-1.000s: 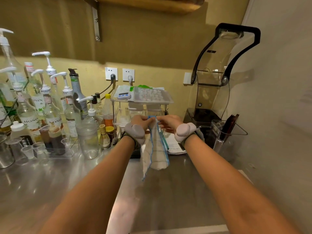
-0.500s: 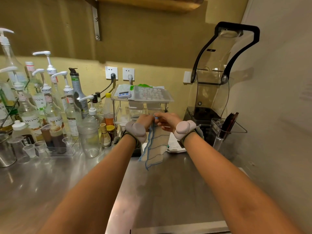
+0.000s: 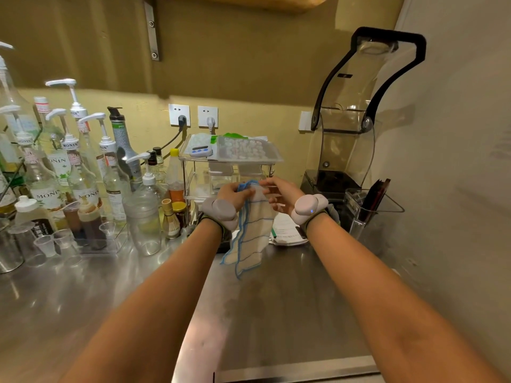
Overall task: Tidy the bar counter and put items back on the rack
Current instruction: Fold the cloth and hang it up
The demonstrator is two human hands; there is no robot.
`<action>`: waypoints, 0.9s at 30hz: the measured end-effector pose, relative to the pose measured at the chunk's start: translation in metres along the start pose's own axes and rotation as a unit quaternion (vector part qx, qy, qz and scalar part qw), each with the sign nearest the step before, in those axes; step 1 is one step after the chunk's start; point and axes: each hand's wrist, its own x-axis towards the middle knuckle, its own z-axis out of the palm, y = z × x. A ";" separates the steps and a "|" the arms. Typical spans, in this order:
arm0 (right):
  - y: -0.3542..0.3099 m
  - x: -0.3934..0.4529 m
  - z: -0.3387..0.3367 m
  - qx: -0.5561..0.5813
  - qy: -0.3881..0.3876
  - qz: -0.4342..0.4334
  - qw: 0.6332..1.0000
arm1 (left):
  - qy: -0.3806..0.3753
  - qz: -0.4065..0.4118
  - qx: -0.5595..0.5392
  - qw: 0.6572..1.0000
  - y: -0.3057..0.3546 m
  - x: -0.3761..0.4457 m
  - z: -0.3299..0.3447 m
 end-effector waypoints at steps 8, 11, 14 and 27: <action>0.018 0.019 -0.015 -0.089 0.002 0.051 0.995 | -0.028 -0.012 0.028 0.999 -0.005 0.010 -0.005; 0.025 0.027 -0.015 -0.080 -0.005 0.061 0.995 | -0.038 -0.022 0.053 0.998 -0.009 0.016 -0.004; 0.032 0.034 -0.017 -0.083 0.000 0.037 0.996 | -0.032 -0.050 0.066 0.996 -0.017 0.025 -0.004; 0.069 0.093 -0.019 0.003 0.010 0.037 0.999 | -0.038 -0.071 -0.019 0.997 -0.040 0.054 0.022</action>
